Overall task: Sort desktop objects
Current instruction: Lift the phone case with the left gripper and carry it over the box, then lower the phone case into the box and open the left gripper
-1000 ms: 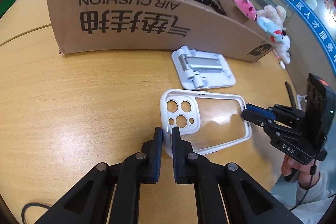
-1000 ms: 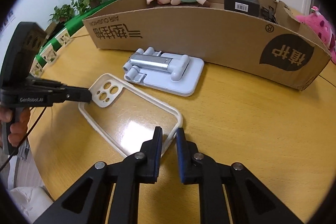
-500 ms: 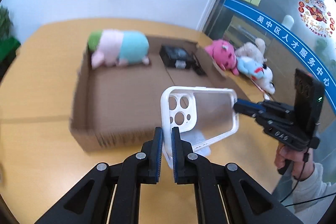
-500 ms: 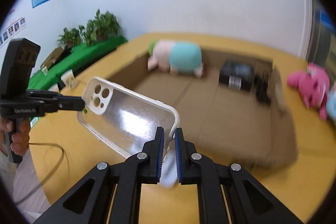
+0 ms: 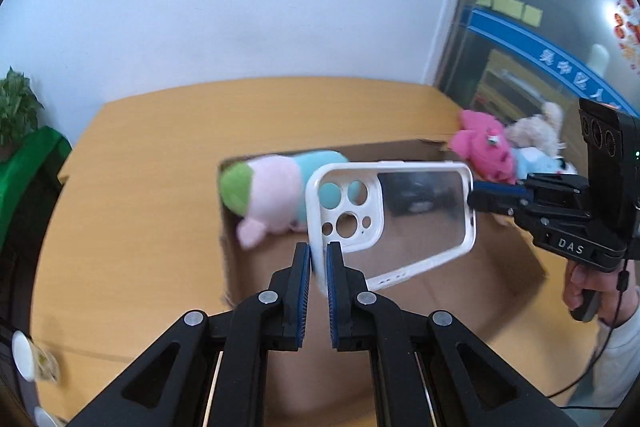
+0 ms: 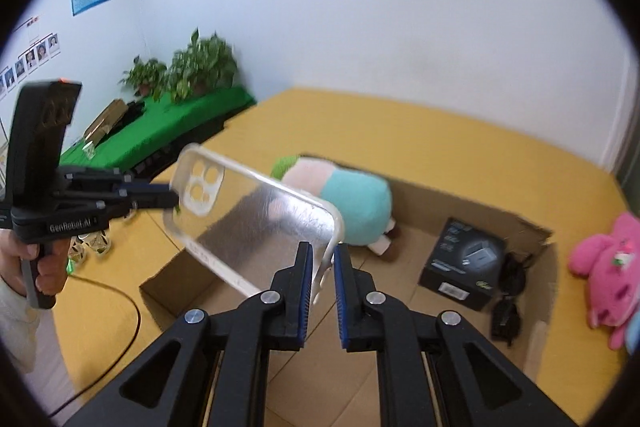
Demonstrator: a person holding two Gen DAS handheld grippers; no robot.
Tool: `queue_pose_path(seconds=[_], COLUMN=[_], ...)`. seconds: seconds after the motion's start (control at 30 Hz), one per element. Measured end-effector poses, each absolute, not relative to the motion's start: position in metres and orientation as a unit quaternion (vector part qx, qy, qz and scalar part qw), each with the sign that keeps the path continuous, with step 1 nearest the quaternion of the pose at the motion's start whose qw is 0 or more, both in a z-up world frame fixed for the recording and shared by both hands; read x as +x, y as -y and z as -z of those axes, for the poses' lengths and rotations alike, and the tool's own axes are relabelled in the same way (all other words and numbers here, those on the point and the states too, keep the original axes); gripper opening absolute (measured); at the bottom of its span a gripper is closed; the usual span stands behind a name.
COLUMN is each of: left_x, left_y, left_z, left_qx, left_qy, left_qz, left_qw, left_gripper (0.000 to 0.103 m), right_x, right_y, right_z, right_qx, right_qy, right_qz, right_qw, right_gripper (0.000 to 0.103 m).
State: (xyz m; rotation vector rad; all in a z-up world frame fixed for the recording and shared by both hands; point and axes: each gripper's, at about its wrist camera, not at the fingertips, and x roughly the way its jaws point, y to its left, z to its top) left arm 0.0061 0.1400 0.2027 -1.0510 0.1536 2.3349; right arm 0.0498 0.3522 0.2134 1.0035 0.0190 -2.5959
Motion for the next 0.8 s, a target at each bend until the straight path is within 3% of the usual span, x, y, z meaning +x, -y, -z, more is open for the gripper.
queue_pose_path(seconds=[0.27,0.5,0.8], left_x=[-0.077,-0.100,-0.110], left_y=[-0.158,-0.173,-0.189], left_z=[-0.130,-0.079,-0.063], left_qx=[-0.495,-0.568,-0.607], left_qy=[-0.097,-0.133,-0.190], left_qz=[-0.830,-0.786,-0.757], left_qw=[0.237,0.205,0.150], left_gripper=[0.005,0.005,0.005], right_x=[-0.041,-0.082,-0.085], right_y=[-0.353,-0.347,-0.341], right_z=[-0.140,-0.068,-0.046], right_qx=[0.460,0.554,0.577], right_qy=[0.032,0.040,0.052], right_qz=[0.868,0.812,0.796], right_qw=[0.184,0.180,0.175], right_gripper=[0.011,0.011,0.012])
